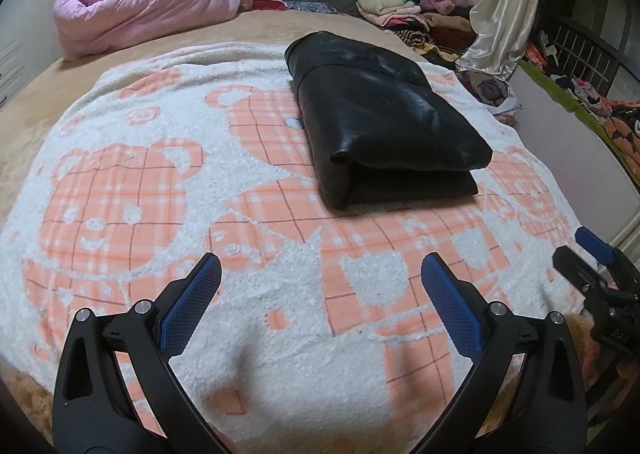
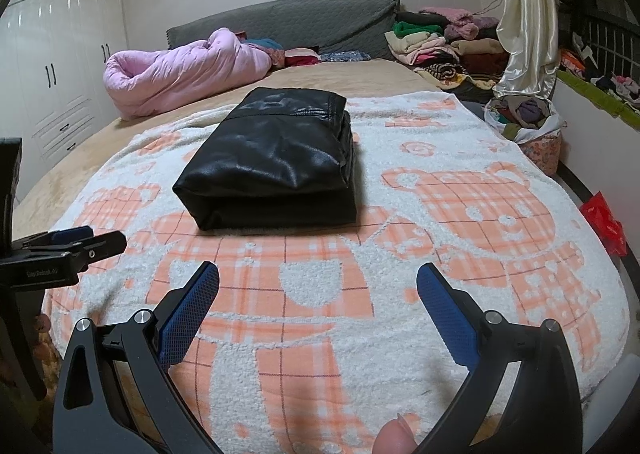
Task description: Fold large clothes
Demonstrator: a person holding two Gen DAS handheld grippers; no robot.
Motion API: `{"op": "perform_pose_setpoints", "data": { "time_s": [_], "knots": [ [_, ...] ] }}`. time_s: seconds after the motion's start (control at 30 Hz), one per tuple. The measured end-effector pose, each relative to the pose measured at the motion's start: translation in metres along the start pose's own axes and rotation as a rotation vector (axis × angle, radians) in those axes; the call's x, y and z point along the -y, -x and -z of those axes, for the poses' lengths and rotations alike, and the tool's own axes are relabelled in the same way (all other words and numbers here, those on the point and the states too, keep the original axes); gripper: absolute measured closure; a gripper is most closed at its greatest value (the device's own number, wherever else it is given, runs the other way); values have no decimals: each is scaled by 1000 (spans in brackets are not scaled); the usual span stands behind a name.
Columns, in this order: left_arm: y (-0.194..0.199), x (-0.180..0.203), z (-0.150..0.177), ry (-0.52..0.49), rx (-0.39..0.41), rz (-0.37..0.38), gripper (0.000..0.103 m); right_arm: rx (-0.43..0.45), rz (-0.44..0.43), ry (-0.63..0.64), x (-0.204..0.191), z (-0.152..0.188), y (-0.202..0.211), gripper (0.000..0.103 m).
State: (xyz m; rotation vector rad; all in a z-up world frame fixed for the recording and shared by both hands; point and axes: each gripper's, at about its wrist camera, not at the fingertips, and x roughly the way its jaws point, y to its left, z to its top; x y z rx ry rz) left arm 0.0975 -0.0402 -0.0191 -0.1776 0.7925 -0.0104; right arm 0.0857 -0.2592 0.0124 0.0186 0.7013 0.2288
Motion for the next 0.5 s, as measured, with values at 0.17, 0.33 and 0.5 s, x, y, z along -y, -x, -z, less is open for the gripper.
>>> {"op": "perform_pose_setpoints", "data": {
  "time_s": [0.17,0.33,0.5],
  "knots": [
    [3,-5,-1,3,6,-11,9,25,49,-50,19,3,16,4],
    [-5,-60,-24,113,-53,-27,9,81,252,-234,106,22,55,4],
    [3,-199,-50,255,-58,-224,9,-9,770,-494,258,81,96,4]
  ]
}}
